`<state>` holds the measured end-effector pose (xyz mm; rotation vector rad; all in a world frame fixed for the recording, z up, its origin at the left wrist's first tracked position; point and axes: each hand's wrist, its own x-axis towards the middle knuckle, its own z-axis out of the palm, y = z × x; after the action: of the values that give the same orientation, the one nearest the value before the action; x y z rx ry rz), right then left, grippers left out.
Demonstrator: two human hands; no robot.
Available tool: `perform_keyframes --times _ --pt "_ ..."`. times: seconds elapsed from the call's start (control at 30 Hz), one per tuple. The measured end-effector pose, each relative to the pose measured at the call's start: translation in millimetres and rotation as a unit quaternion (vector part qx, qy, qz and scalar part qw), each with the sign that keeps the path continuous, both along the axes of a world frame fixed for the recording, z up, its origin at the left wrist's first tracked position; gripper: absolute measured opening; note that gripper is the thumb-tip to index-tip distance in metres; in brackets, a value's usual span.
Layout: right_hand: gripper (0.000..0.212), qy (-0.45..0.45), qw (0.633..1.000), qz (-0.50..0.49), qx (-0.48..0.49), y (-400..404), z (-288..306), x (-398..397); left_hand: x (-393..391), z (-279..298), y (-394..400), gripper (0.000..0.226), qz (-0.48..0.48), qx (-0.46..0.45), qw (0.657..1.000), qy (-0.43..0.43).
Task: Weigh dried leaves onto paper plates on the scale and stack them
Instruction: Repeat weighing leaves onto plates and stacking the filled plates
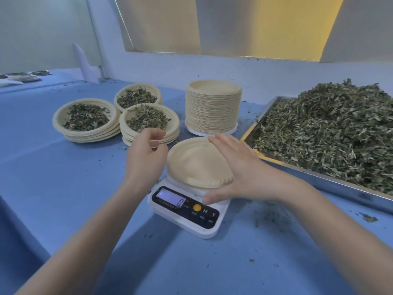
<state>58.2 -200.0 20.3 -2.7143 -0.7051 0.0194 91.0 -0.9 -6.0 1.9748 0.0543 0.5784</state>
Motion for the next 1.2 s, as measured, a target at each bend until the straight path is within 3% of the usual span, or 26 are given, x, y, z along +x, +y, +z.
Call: perform_keyframes --times 0.33,0.5,0.63,0.77,0.87,1.03,1.13,1.2 --pt "0.113 -0.02 0.999 -0.01 0.045 -4 1 4 -3 3 -15 0.026 -0.012 0.031 0.998 -0.051" --pt "0.109 -0.038 0.997 -0.034 0.05 -31 16 1 5 39 -72 0.024 -0.126 0.142 0.978 -0.091" --pt "0.089 -0.048 0.993 -0.085 0.072 -80 26 -5 15 50 -149 0.032 -0.239 0.242 0.936 -0.096" --pt "0.081 -0.028 0.982 -0.176 0.067 -141 25 -11 30 45 -223 0.045 -0.353 0.355 0.866 0.011" --pt "0.08 -0.003 0.961 -0.275 -0.001 -187 19 -11 46 38 -261 0.057 -0.347 0.407 0.839 0.099" --pt "0.103 0.084 0.913 -0.378 -0.129 -244 -2 -7 75 26 -280 0.127 -0.297 0.509 0.752 0.297" --pt "0.099 0.085 0.924 -0.349 -0.134 -251 -12 -2 83 17 -284 0.137 -0.317 0.508 0.752 0.277" --pt "0.088 0.054 0.952 -0.291 -0.078 -245 -15 3 81 9 -292 0.126 -0.413 0.419 0.768 0.252"
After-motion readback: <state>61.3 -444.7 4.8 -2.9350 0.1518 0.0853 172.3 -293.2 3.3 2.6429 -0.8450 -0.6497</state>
